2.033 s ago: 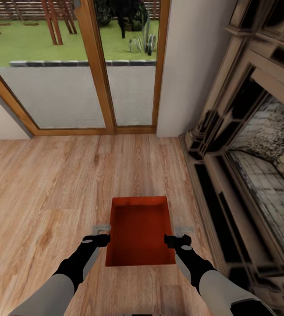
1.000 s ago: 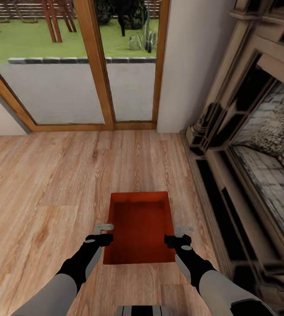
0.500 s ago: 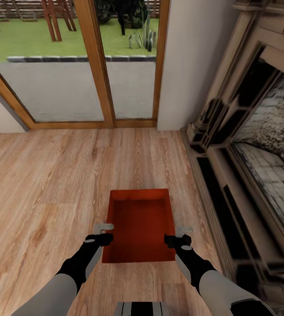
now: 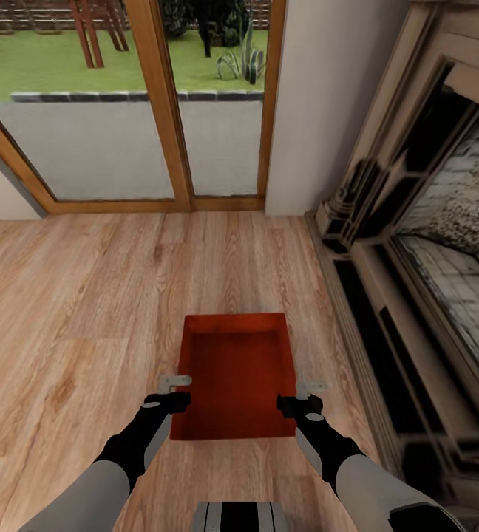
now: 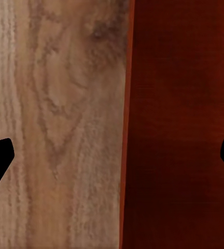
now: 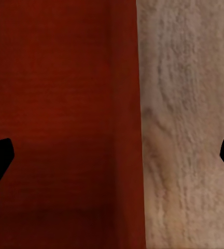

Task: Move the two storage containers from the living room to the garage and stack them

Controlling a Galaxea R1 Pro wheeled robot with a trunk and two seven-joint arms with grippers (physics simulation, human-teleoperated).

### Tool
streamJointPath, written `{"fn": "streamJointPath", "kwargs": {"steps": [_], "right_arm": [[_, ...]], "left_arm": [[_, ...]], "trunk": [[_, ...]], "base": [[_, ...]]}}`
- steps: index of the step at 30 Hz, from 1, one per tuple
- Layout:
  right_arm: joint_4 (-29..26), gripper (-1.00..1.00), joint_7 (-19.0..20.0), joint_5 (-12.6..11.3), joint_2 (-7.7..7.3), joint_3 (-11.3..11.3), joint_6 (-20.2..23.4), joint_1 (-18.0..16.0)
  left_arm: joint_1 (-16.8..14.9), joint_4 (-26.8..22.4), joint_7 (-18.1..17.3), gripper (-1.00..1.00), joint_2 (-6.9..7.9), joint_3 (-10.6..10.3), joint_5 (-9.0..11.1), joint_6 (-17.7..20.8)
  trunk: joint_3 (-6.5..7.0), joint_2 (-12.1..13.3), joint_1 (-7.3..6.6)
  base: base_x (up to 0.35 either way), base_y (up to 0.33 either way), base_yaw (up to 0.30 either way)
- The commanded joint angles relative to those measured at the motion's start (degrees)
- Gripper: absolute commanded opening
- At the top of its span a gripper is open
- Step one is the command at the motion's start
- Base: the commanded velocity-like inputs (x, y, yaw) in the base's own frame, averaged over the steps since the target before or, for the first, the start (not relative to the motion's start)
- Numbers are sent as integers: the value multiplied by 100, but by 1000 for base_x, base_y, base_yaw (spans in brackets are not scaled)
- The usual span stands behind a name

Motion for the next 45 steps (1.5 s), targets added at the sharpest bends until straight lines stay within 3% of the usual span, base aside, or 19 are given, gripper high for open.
{"fn": "streamJointPath", "kwargs": {"steps": [1, 9, 19, 45], "right_arm": [[4, 100, -36, -27, -2, 42, -10, -3], [4, 100, -33, 15, -10, 42, -12, -3], [4, 100, -35, 545, -16, 40, -10, -3], [4, 100, -27, 599, -19, 41, 16, -3]], "left_arm": [[-1, -14, 48, 100, 6, -38, 50, 25], [-1, -31, 50, 100, 11, -42, 34, 10], [-1, -34, 53, 100, 11, -34, 33, 10], [-1, -34, 57, 100, 11, -28, 33, 6]], "trunk": [[-22, -43, 22], [-76, -163, 88], [-76, -163, 88], [-76, -163, 88]], "base": [[0, 0, 0], [0, 0, 0], [0, 0, 0], [0, 0, 0]]}}
